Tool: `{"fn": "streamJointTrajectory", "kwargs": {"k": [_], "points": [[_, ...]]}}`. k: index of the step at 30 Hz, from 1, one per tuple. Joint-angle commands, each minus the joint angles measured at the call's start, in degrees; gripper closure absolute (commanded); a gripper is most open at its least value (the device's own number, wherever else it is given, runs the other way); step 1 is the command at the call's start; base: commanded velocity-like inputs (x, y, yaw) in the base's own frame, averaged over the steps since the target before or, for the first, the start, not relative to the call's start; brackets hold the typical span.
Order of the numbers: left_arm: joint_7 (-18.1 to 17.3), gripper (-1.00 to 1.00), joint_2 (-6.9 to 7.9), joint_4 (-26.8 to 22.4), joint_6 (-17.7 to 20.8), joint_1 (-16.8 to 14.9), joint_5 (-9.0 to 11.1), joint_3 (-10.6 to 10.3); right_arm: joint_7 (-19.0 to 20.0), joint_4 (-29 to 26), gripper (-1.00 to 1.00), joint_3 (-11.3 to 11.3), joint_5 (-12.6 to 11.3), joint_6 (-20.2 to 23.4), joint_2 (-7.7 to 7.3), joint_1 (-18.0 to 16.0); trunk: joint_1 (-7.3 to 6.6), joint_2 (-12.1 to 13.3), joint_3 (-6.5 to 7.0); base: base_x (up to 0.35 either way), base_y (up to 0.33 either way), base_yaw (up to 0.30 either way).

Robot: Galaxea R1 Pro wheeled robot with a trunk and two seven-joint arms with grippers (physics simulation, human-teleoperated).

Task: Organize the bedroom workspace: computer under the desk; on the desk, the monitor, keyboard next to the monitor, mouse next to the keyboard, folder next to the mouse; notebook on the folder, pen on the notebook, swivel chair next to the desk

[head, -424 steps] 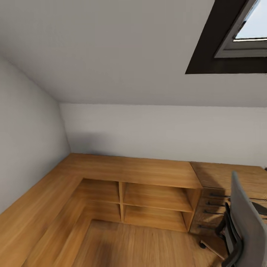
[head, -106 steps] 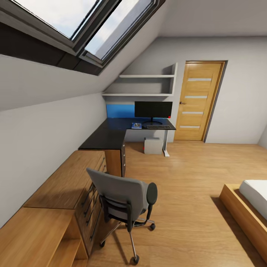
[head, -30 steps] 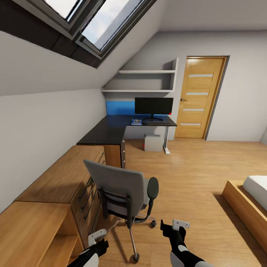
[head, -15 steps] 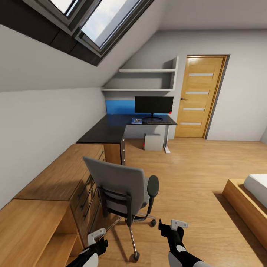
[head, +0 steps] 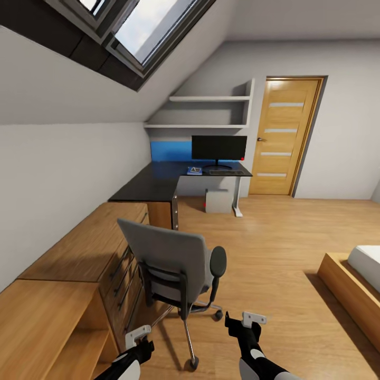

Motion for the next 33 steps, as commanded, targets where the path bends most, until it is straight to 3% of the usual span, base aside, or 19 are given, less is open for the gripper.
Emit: {"fn": "streamJointTrajectory", "kwargs": {"k": [1,18,24,26,29,31,33], "points": [[0.43,-1.0,0.04,-0.07,-0.06,-0.06,0.44,-0.49,-0.34,0.0,-1.0,0.51,-0.27,-0.1,0.01,-0.04,0.22,-0.45,-0.25,0.0,0.0,0.0],[0.53,-1.0,-0.17,-0.07,0.18,-0.09,0.44,-0.6,-0.34,0.03,-1.0,0.6,-0.17,-1.9,0.09,-0.04,3.96,-7.27,-3.3,0.0,0.0,0.0],[1.85,-1.0,-1.44,-3.89,1.18,-0.1,0.37,-0.66,-0.48,-0.69,-1.0,0.66,1.36,-0.95,0.03,-0.11,5.28,-9.68,-4.38,0.0,0.0,0.0],[3.54,-1.0,-1.7,-6.32,2.93,-0.12,0.32,-0.66,-0.63,-1.7,-1.0,0.61,1.59,0.77,0.02,-0.61,5.71,-10.48,-4.73,0.0,0.0,0.0],[6.58,-1.0,-1.82,-10.06,9.95,-1.04,0.28,-0.66,-0.77,-3.39,-1.0,0.57,1.75,7.89,-0.09,-3.21,6.37,-11.68,-5.27,0.0,0.0,0.0],[7.47,-1.0,-1.72,-11.13,14.26,-3.0,0.35,-0.59,-0.82,-3.83,-1.0,0.56,1.79,12.39,-0.19,-5.43,6.81,-12.48,-5.63,0.0,0.0,0.0],[7.82,-1.0,-1.63,-11.47,16.15,-4.6,0.47,-0.54,-0.84,-3.97,-1.0,0.53,1.81,14.42,-0.29,-7.0,7.25,-13.28,-5.99,0.0,0.0,0.0]]}}
